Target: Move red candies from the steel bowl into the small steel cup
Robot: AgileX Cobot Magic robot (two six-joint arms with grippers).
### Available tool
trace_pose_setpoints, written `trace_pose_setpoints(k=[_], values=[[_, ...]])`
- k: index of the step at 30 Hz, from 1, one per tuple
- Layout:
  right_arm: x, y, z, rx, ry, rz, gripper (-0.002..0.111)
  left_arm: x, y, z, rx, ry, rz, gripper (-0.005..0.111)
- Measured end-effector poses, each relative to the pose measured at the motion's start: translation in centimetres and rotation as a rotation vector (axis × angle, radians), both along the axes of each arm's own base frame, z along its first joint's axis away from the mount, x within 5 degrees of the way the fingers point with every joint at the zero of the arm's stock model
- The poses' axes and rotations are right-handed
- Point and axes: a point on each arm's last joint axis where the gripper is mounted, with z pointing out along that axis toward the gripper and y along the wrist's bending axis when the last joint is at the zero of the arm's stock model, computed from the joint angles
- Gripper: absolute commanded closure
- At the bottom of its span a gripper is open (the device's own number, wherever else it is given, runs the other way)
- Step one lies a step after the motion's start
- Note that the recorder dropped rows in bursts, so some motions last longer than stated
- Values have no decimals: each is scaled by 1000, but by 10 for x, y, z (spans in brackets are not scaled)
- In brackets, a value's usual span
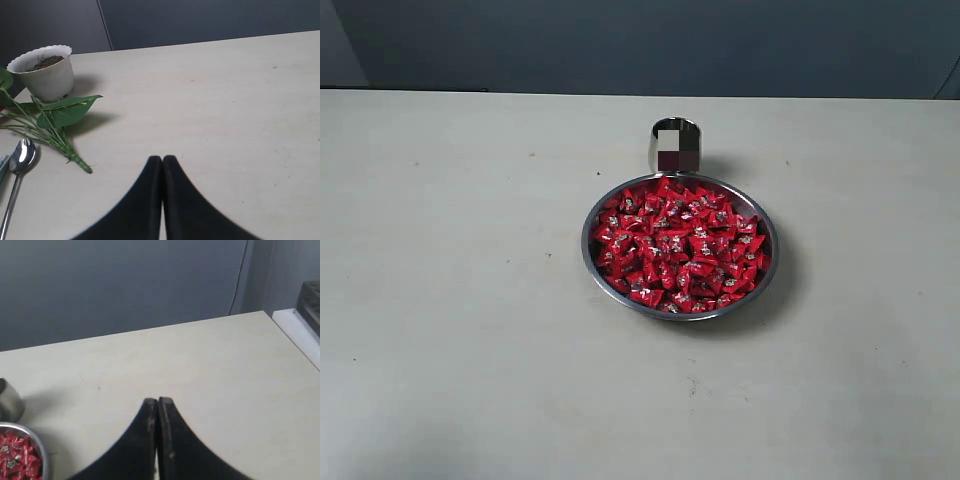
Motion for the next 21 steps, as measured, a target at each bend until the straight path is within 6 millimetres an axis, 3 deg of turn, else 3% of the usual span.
trace_pose_setpoints(k=[9,13,21], values=[[13,-1,-6,1,13,-9,109,0,0,0,0,0,0,106],[14,1,-7,97,22,-24,109,0,0,0,0,0,0,106],[32,20,-32,135,243,89,109,0,0,0,0,0,0,106]])
